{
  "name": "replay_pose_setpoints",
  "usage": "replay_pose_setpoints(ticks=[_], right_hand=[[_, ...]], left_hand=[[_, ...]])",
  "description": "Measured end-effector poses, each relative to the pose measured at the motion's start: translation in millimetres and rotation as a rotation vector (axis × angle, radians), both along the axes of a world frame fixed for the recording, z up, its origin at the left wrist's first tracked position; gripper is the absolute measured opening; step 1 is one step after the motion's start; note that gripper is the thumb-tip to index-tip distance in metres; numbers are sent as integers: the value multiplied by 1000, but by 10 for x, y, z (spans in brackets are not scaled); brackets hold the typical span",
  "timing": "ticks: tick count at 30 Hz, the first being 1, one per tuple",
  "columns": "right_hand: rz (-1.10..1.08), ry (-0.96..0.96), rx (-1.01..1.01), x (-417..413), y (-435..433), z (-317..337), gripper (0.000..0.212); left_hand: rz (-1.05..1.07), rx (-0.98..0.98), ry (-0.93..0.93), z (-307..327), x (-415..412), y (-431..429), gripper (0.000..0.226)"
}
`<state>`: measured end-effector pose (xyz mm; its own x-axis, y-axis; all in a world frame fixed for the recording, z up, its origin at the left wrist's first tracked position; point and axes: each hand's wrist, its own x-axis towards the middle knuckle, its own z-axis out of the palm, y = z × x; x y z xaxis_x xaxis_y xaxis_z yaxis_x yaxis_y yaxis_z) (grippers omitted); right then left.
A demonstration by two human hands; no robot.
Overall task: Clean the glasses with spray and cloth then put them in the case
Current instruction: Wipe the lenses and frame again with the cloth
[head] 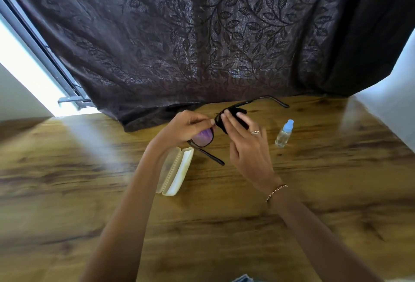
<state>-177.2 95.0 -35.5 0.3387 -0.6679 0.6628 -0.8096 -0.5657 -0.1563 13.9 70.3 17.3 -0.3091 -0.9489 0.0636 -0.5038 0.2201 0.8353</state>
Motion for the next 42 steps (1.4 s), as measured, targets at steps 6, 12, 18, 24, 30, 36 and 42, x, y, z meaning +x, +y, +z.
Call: replay_pose_setpoints(ticks=[6,12,18,24,30,36,42], right_hand=[[78,-169,24,83,95,-49,42],[-61,-20,45,-2,4,-11,46],[68,-37,73,55,0,-41,48],[109,-148,35,61,31,-87,42],[4,-19,36,-43,-53,-7,44],[211,-141,162,64,-14,-6,45],[100,-265,186,-13,-4,40,38]], left_hand=[[24,30,-18,-20,12,11,20],[80,52,19,-1,59,0,20],[68,86,-6,-18,-8,31,29],[137,114,21,-20,16,32,22],[141,157,104,-26,51,67,22],[160,225,198,-35,-64,149,22],[212,286,179,-69,-54,144,22]])
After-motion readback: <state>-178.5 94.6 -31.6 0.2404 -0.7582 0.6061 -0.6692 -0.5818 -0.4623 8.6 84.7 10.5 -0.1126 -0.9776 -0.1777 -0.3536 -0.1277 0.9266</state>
